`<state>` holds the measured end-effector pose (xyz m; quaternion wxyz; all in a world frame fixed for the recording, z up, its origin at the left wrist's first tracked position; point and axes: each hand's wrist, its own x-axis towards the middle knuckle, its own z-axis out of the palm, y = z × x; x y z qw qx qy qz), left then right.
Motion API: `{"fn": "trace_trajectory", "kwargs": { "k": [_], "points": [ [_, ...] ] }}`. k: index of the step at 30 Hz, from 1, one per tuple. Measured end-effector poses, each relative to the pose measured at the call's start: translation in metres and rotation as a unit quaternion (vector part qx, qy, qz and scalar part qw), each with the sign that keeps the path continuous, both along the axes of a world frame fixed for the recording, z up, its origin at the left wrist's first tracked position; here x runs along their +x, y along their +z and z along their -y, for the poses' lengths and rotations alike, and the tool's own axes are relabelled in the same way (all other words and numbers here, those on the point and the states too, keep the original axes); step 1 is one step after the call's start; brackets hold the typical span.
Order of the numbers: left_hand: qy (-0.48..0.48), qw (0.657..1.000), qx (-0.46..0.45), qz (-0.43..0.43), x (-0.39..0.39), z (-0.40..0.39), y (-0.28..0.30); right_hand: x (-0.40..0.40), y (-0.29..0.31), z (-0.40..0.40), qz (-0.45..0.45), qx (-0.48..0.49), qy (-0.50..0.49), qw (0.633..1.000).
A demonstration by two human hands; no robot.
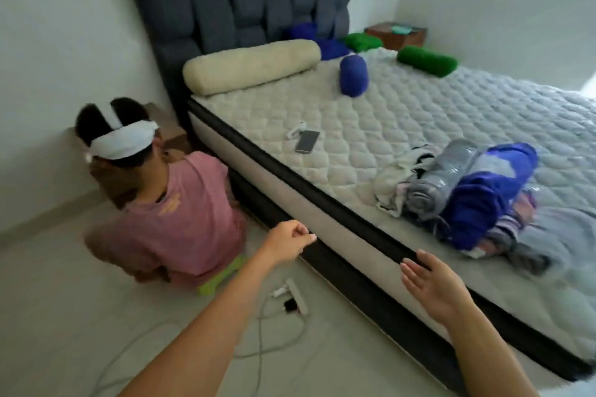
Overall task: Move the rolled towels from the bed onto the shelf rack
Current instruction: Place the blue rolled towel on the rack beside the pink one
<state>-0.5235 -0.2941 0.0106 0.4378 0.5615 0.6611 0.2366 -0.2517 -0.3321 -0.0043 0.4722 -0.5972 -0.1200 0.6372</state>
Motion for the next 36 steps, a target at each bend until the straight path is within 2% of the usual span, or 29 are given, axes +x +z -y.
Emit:
{"fn": "trace_trajectory", "kwargs": {
  "k": [2,6,13,17,21,26,32,36],
  "points": [
    [-0.064,0.997,-0.033,0.013,0.069,-0.028,-0.004,0.062,-0.004,0.006,-0.024,-0.013,-0.08,0.996],
    [-0.13,0.988,-0.064,0.049,0.176,-0.072,0.0,0.152,-0.005,0.002,-0.054,0.009,-0.193,0.98],
    [-0.226,0.972,-0.062,0.013,0.292,-0.135,-0.003,0.216,-0.023,-0.013,-0.087,0.004,-0.28,0.956],
    [-0.247,0.968,-0.032,-0.001,0.343,-0.181,-0.014,0.228,-0.035,-0.048,-0.067,-0.012,-0.293,0.954],
    [-0.242,0.968,0.057,-0.023,0.393,-0.239,-0.014,0.242,-0.04,-0.099,0.035,-0.014,-0.321,0.946],
    [-0.276,0.958,0.067,-0.042,0.45,-0.312,-0.021,0.253,-0.046,-0.17,0.141,-0.049,-0.244,0.958],
    [-0.307,0.948,0.069,-0.057,0.517,-0.392,-0.039,0.271,-0.071,-0.238,0.209,-0.095,-0.105,0.968],
    [-0.323,0.941,-0.012,-0.098,0.548,-0.422,-0.047,0.281,-0.075,-0.251,0.199,-0.128,-0.075,0.969]
  ]
}}
